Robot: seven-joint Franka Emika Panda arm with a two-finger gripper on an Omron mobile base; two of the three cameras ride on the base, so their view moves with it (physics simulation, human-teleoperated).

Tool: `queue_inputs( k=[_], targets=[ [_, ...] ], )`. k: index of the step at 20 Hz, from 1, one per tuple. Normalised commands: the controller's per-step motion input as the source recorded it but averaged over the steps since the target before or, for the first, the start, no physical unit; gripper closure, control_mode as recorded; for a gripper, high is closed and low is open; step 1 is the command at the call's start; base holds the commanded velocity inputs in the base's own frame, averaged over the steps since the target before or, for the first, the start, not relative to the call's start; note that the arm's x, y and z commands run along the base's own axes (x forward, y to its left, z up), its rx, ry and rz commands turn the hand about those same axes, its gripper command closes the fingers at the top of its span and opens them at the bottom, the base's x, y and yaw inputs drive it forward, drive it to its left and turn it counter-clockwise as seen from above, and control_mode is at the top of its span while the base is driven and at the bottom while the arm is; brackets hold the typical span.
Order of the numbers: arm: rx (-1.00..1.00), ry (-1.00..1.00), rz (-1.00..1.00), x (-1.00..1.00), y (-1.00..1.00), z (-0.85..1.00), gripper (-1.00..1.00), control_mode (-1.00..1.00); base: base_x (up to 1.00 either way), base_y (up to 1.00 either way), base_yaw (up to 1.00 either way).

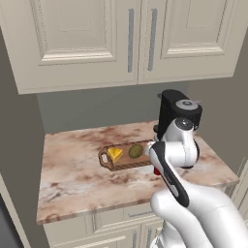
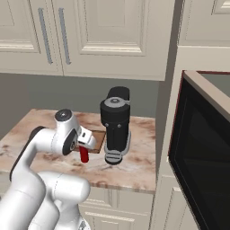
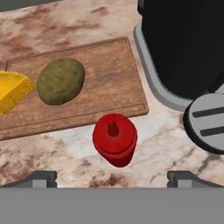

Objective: Retrieve the reheated potato from the microwave, then place the potato, cheese, and condiment on the cutting board.

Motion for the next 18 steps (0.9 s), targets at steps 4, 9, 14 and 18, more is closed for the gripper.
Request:
queue_inputs(
  k=[4, 9, 14, 18],
  targets=[
    [0.00, 0.00, 0.00, 0.16, 0.00, -0.12, -1.00, -1.00, 0.00, 0.00, 0.00],
    [0.00, 0.00, 0.00, 0.14, 0.00, -0.15, -1.00, -1.00, 0.00, 0.00, 0.00],
    [0.00, 0.00, 0.00, 0.12, -0.05, -0.20, -1.00, -1.00, 0.00, 0.00, 0.00],
    [0.00, 0.00, 0.00, 0.10, -0.03, -0.19, -1.00, -1.00, 0.00, 0.00, 0.00]
  ],
)
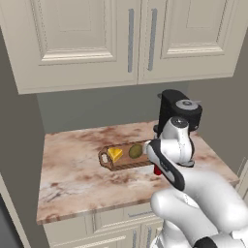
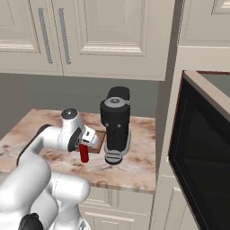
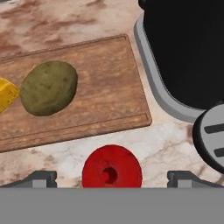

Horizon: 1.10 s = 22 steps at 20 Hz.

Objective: Retrieve the reheated potato from the microwave, then place the potato, cheese, and condiment on the cutting board.

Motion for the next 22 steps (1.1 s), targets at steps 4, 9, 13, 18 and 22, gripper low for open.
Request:
queue_inputs(
  k=[4, 9, 13, 18, 22],
  targets=[
    [-0.01, 0.00, 0.00, 0.06, -0.01, -0.23, -1.00, -1.00, 0.00, 0.00, 0.00],
    [-0.01, 0.00, 0.00, 0.01, 0.00, -0.30, 1.00, -1.00, 0.00, 0.00, 0.00],
    [0.00, 0.00, 0.00, 0.00, -0.07, -0.16, 1.00, -1.00, 0.00, 0.00, 0.00],
    [0.00, -0.01, 0.00, -0.07, -0.01, 0.01, 1.00, -1.00, 0.00, 0.00, 0.00],
    [0.00, -0.14, 0.00, -0.08, 0.00, 0.50, 1.00, -1.00, 0.00, 0.00, 0.00]
  ],
)
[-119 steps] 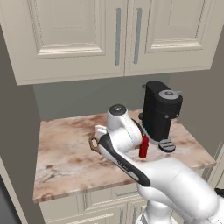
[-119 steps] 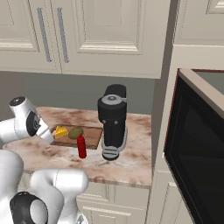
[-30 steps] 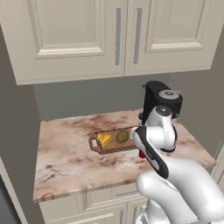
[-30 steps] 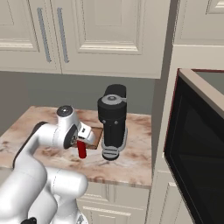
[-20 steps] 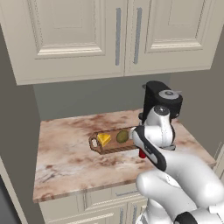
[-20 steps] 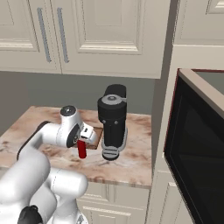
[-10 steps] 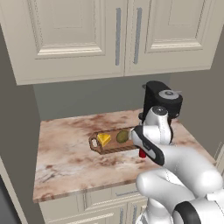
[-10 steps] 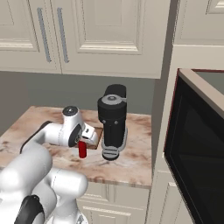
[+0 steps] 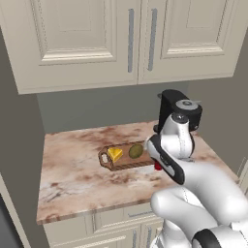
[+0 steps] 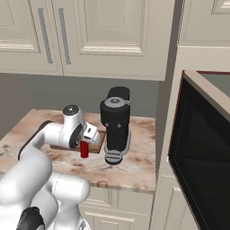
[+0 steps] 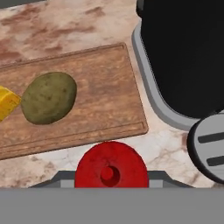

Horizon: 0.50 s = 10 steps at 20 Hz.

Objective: Retrieve the reheated potato from the microwave, then place the potato, cheese, and condiment on the cutting board.

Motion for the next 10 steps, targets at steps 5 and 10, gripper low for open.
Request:
queue_inputs(
  k=[5, 10],
  targets=[
    [0.00, -0.12, 0.00, 0.11, -0.03, 0.37, 1.00, -1.00, 0.00, 0.00, 0.00],
    [0.00, -0.01, 0.00, 0.56, -0.10, 0.01, 1.00, -1.00, 0.00, 0.00, 0.00]
  ],
)
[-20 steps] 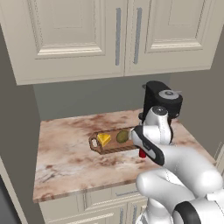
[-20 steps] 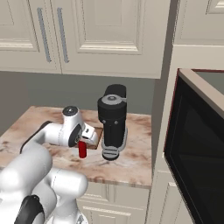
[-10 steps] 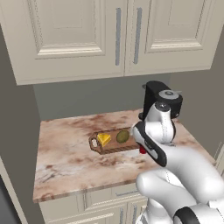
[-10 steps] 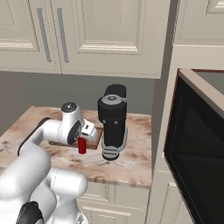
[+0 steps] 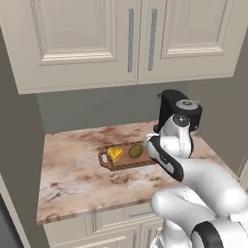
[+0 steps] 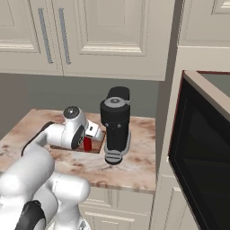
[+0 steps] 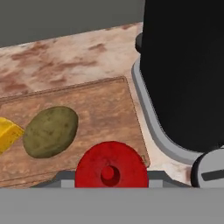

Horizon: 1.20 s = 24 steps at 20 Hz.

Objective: Retrieve the reheated potato from the microwave, then place the potato, cheese, and condiment on the cutting board.

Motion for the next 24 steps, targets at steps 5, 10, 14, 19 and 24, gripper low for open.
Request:
queue_inputs(
  k=[5, 10, 14, 19, 24],
  targets=[
    [0.00, 0.00, 0.00, 0.62, -0.05, 0.00, 1.00, -1.00, 0.00, 0.00, 0.00],
    [0.00, 0.00, 0.00, 0.48, 0.00, 0.00, 1.00, -1.00, 0.00, 0.00, 0.00],
    [0.00, 0.00, 0.00, 0.43, 0.00, -0.03, 1.00, -1.00, 0.00, 0.00, 0.00],
    [0.00, 0.00, 0.00, 0.33, 0.00, -0.01, 1.00, -1.00, 0.00, 0.00, 0.00],
    [0.00, 0.03, 0.00, 0.23, 0.00, -0.05, 1.00, -1.00, 0.00, 0.00, 0.00]
  ],
)
